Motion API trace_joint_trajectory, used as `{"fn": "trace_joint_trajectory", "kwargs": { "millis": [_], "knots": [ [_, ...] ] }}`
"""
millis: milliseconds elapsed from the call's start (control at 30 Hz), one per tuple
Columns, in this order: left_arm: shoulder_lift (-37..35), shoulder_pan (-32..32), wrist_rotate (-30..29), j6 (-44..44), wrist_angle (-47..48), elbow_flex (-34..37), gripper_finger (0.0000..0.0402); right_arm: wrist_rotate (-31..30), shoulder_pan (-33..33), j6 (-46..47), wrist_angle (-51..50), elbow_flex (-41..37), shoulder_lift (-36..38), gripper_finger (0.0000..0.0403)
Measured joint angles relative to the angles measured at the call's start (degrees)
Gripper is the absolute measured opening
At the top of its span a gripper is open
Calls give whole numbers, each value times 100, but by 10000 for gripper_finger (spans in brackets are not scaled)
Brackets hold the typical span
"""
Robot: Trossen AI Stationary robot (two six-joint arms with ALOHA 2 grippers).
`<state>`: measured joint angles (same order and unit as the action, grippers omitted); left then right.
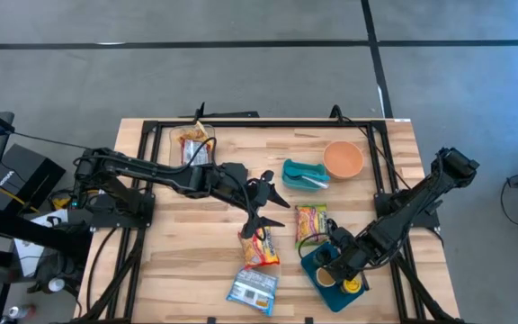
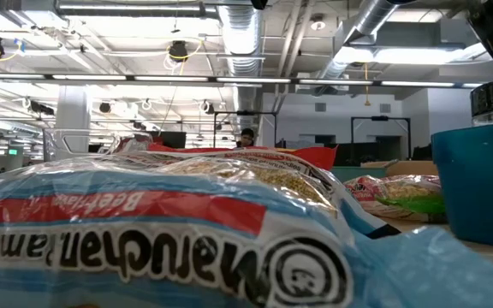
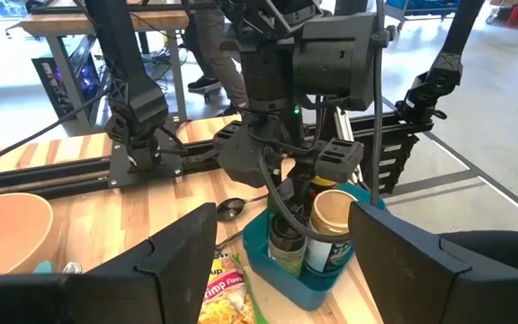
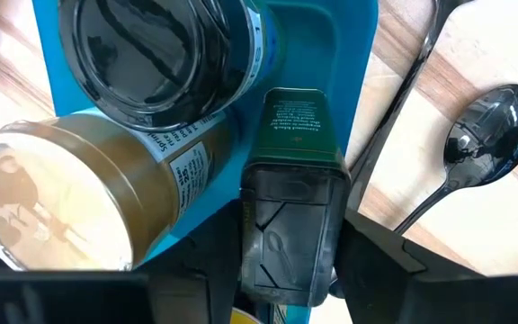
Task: Pick & Place Food Item
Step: Put the green seasoning can into the blue bin, then put the orange noodle pack into the transparent bin
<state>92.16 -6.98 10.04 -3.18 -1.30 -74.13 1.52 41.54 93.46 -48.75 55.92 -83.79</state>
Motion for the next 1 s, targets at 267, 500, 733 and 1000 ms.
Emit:
{"fn": "trace_joint_trajectory", "kwargs": {
  "millis": [267,500,733,1000],
  "knots": [
    [0,0,2,0,-2,-1,246,0,-6,1,8,0,0,166],
    [0,1,2,0,0,0,246,2,-92,-30,7,2,0,206],
    [0,0,3,1,-1,0,246,382,-245,-240,-8,2,15,226],
    [0,1,4,0,0,-2,246,386,-303,-303,-34,7,160,216]
  ]
}}
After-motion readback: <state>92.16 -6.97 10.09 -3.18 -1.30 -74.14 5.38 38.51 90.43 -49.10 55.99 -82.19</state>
